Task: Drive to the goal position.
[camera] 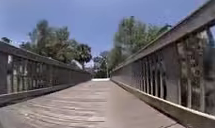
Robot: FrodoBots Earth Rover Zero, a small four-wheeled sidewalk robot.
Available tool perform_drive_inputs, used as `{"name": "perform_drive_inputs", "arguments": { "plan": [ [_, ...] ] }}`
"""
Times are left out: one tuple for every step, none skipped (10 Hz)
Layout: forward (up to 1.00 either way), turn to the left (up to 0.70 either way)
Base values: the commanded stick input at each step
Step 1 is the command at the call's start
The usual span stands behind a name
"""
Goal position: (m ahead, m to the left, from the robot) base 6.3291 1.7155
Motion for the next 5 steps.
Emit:
{"name": "perform_drive_inputs", "arguments": {
  "plan": [
    [0.7, 0.14],
    [0.7, 0.14],
    [0.7, 0.12],
    [0.7, 0.0],
    [0.7, 0.0]
  ]
}}
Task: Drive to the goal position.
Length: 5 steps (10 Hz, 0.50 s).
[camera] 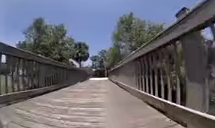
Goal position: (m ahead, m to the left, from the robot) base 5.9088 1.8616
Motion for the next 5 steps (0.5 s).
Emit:
{"name": "perform_drive_inputs", "arguments": {
  "plan": [
    [0.7, 0.0],
    [0.7, 0.0],
    [0.7, 0.0],
    [0.7, 0.0],
    [0.7, 0.06]
  ]
}}
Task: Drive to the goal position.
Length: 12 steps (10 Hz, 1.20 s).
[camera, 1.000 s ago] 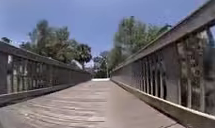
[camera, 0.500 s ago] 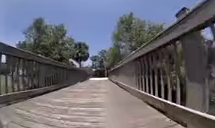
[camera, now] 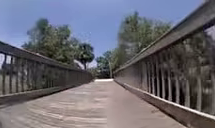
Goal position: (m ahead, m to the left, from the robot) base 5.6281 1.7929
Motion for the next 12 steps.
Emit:
{"name": "perform_drive_inputs", "arguments": {
  "plan": [
    [0.7, 0.13],
    [0.7, 0.0],
    [0.7, 0.0],
    [0.7, 0.0],
    [0.7, 0.0],
    [0.7, 0.0],
    [0.7, 0.02],
    [0.7, 0.14],
    [0.7, 0.13],
    [0.7, 0.06],
    [0.7, 0.0],
    [0.7, 0.0]
  ]
}}
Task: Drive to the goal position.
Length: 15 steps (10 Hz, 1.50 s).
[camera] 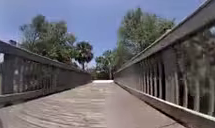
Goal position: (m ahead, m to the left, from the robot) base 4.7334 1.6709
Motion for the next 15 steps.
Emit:
{"name": "perform_drive_inputs", "arguments": {
  "plan": [
    [0.7, 0.0],
    [0.7, 0.0],
    [0.7, 0.0],
    [0.7, 0.0],
    [0.7, 0.0],
    [0.7, 0.0],
    [0.7, 0.0],
    [0.7, 0.0],
    [0.7, 0.0],
    [0.7, 0.0],
    [0.7, 0.0],
    [0.7, 0.01],
    [0.7, 0.06],
    [0.7, 0.11],
    [0.7, 0.09]
  ]
}}
